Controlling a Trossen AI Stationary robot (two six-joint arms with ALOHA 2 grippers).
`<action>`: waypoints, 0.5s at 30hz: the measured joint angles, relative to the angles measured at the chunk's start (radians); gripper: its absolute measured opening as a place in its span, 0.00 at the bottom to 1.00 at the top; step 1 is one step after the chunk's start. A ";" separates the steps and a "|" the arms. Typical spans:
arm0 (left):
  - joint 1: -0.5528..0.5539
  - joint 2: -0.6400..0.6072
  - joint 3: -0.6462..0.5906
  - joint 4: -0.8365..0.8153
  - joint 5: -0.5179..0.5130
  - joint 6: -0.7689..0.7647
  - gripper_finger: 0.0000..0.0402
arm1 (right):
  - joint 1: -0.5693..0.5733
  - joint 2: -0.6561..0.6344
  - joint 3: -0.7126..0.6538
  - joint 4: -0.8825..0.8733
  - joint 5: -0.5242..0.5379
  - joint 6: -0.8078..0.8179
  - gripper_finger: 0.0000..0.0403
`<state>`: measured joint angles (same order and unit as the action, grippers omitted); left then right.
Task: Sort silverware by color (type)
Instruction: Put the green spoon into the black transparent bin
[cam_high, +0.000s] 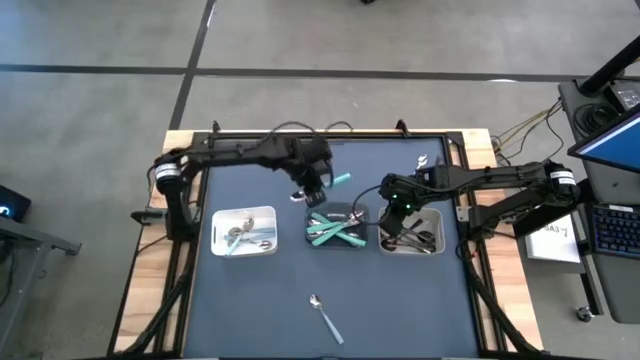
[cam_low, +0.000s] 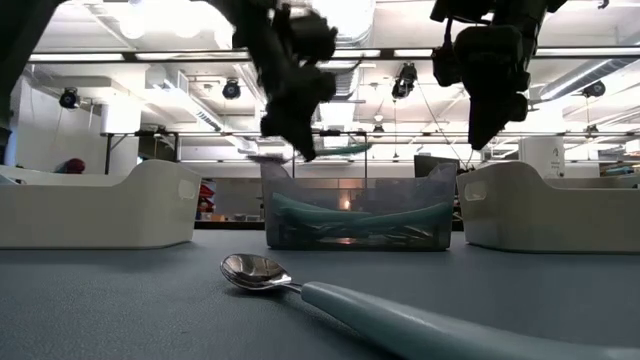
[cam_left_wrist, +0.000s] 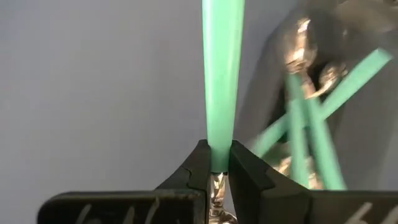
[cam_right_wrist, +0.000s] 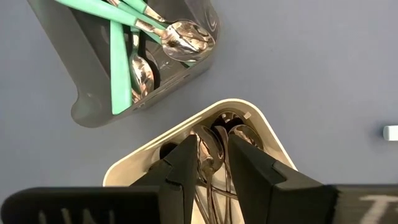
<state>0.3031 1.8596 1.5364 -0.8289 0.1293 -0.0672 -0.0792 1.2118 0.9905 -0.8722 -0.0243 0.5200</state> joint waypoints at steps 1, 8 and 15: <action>-0.032 -0.002 0.009 0.005 -0.027 -0.028 0.04 | 0.000 0.000 0.000 0.000 0.000 0.000 0.20; -0.194 0.019 0.049 0.070 -0.079 -0.135 0.06 | 0.000 0.000 0.000 0.004 0.000 0.000 0.20; -0.234 0.058 0.053 0.125 -0.079 -0.271 0.06 | 0.000 0.000 0.000 0.026 0.000 0.000 0.20</action>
<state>0.0689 1.9177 1.5890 -0.7036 0.0502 -0.3377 -0.0788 1.2121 0.9905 -0.8467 -0.0243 0.5198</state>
